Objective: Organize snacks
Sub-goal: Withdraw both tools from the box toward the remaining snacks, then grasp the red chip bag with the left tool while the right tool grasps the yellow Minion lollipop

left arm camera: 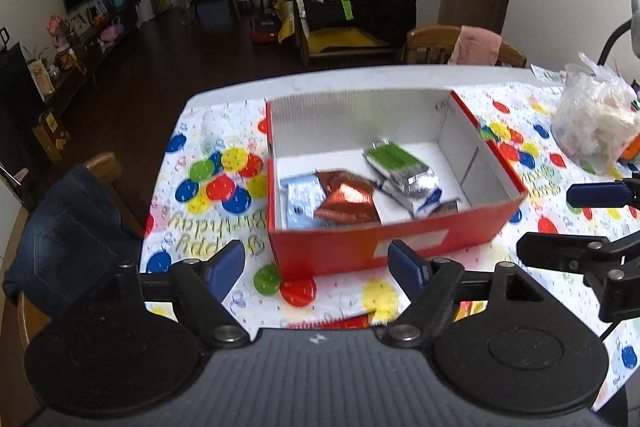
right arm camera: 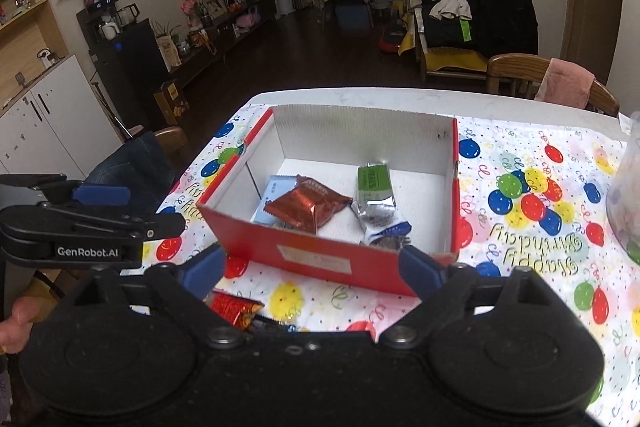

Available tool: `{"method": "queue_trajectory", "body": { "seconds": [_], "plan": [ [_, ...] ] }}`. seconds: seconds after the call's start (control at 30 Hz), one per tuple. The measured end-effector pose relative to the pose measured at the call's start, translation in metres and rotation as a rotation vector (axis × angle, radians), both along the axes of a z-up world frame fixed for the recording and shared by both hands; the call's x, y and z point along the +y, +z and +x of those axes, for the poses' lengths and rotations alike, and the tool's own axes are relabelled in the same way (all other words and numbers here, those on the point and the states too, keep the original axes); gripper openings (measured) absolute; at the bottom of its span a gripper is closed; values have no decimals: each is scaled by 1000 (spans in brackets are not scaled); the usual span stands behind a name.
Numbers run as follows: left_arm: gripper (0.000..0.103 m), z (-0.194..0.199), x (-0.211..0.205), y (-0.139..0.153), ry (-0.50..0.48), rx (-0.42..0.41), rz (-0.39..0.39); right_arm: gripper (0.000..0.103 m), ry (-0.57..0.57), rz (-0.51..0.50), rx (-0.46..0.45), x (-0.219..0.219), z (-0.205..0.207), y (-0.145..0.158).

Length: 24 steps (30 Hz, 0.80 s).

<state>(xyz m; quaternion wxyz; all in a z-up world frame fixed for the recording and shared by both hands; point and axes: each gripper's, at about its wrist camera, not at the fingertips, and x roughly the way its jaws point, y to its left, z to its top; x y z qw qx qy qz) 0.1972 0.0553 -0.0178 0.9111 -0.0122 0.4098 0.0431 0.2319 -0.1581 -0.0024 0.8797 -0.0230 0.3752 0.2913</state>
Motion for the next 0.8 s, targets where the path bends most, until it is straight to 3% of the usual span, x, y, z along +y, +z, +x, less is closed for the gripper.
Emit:
{"method": "queue_trajectory", "body": {
  "seconds": [0.2,0.5,0.8],
  "plan": [
    [79,-13,7,-22,18,52,-51,103,-30,24,25,-13,-14,-18],
    [79,-18,10,-58,42,141,-96,103,-100,39,108,-30,-33,-53],
    [79,15,16,-108,70,361,-188,103,-136,17,221,-42,-44,-86]
  ]
}}
